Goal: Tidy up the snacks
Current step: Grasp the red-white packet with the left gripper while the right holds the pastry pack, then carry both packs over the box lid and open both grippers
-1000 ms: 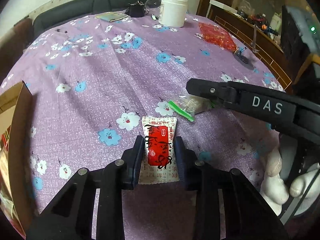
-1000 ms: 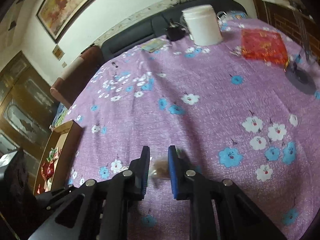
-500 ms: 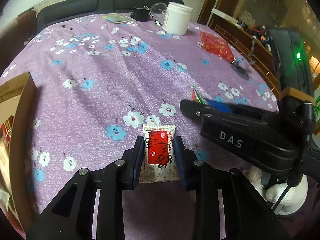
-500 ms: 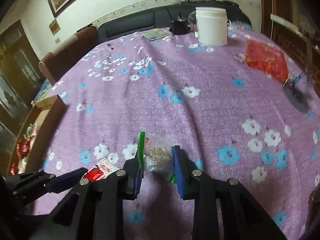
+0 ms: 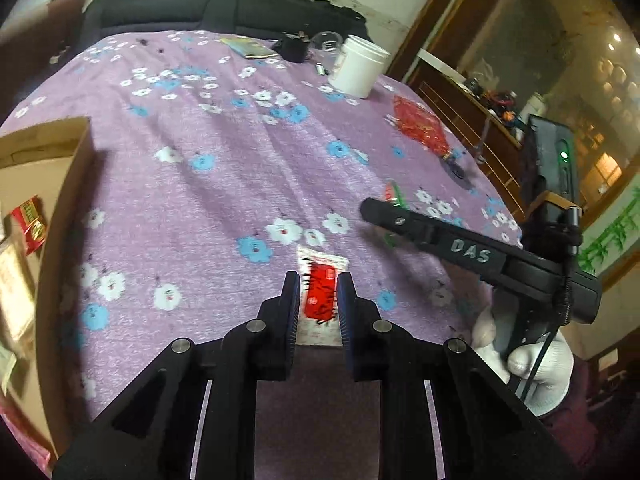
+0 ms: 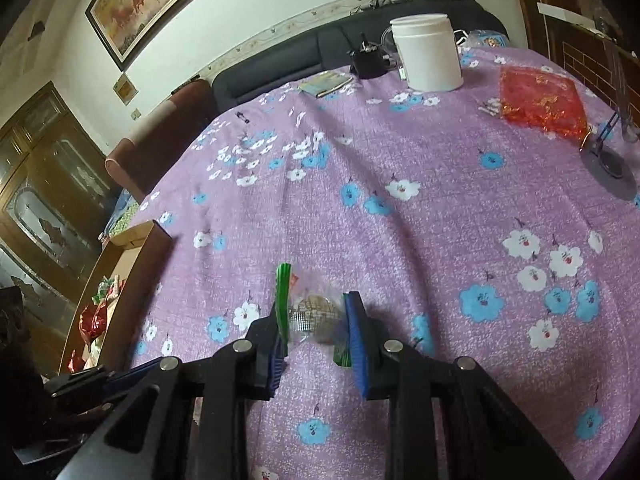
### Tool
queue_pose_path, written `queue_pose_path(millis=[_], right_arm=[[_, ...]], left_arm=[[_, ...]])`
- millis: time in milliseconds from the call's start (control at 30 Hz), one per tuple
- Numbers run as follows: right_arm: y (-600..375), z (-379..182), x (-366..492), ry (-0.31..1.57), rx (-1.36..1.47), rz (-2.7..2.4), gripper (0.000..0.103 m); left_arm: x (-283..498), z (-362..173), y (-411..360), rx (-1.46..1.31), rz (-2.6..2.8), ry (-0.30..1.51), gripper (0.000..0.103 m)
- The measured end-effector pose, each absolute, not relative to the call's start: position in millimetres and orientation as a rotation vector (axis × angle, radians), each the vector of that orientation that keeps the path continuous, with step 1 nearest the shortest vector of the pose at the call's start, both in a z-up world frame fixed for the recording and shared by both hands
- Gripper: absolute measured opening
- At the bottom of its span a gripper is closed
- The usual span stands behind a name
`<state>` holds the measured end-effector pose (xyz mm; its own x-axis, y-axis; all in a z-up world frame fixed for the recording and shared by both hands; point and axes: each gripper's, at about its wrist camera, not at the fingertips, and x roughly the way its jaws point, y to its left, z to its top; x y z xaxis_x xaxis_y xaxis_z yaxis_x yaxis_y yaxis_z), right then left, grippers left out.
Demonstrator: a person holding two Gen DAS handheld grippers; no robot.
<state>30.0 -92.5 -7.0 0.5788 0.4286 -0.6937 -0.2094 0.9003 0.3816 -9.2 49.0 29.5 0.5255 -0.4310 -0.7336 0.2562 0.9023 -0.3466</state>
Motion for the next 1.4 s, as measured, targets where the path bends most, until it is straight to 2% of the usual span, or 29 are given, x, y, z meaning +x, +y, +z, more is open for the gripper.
queue_pose_path(millis=[33, 67, 100, 167, 333, 367, 400, 433, 800, 1033, 1267, 1400], right_arm=[[-91.6, -7.4, 29.5, 0.881, 0.267, 0.379, 0.031], [-91.4, -7.7, 29.1, 0.882, 0.266, 0.380, 0.031], [-91.1, -8.0, 29.3, 0.883, 0.267, 0.381, 0.031], [-92.0, -8.7, 29.5, 0.886, 0.269, 0.379, 0.031], [-94.4, -10.9, 31.5, 0.896, 0.279, 0.380, 0.031], [-93.9, -10.7, 31.4, 0.895, 0.278, 0.382, 0.031], [-93.3, -10.3, 31.3, 0.894, 0.277, 0.384, 0.031], [-92.8, -9.9, 31.1, 0.891, 0.275, 0.387, 0.031], [-87.3, -6.1, 25.1, 0.856, 0.272, 0.420, 0.031], [-64.5, 5.5, 10.9, 0.841, 0.252, 0.442, 0.031], [30.8, 49.8, -8.3, 0.857, 0.188, 0.631, 0.031], [100.7, 57.3, -8.3, 0.878, 0.095, 0.687, 0.031]], left_arm=[[-7.3, 30.3, 45.3, -0.192, -0.418, 0.931, 0.020], [-4.9, 30.7, 39.6, -0.169, -0.420, 0.931, 0.031], [-3.0, 30.1, 35.3, -0.144, -0.419, 0.931, 0.049], [-0.5, 26.6, 27.4, -0.095, -0.404, 0.929, 0.062], [2.5, 6.3, 0.5, 0.068, -0.377, 0.972, 0.061], [2.2, 1.5, -2.1, 0.096, -0.365, 0.984, 0.049], [-1.8, 1.5, -3.2, 0.125, -0.353, 0.951, 0.028], [-1.7, 1.0, -1.2, 0.108, -0.371, 0.958, 0.026], [-28.6, 36.3, 73.5, -0.161, -0.342, 0.896, 0.026], [-76.8, 65.3, 184.9, -0.300, -0.164, 0.793, 0.026], [-73.4, 53.7, 275.9, -0.426, 0.004, 0.803, 0.026], [-68.3, 44.7, 306.6, -0.509, -0.010, 0.805, 0.036]])
